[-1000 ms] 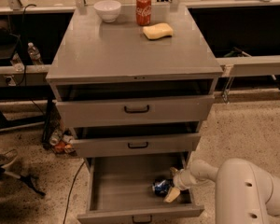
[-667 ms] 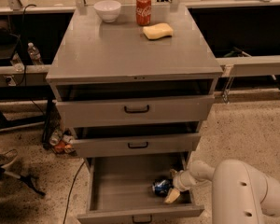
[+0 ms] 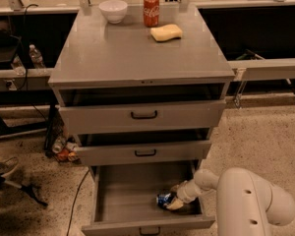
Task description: Pick pepsi can from bottom drawer and place on counter
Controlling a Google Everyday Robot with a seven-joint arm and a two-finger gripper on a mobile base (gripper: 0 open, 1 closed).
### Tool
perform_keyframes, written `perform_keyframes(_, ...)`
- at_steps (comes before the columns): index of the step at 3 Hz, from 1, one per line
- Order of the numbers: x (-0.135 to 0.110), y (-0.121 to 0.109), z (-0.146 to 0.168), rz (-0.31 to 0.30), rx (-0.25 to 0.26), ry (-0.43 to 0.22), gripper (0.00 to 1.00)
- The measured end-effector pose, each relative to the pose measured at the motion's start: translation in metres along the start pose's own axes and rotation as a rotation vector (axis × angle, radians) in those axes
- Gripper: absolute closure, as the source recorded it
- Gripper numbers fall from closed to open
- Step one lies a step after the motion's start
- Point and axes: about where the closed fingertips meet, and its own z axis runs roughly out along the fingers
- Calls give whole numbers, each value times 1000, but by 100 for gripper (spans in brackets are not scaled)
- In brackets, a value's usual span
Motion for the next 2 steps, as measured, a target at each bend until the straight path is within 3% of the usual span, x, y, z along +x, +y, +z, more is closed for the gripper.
perform_keyframes(1,-9,3,-1,-13,-10,-15,69)
perform_keyframes(2,-26,9,-29,-46,8,-58,94)
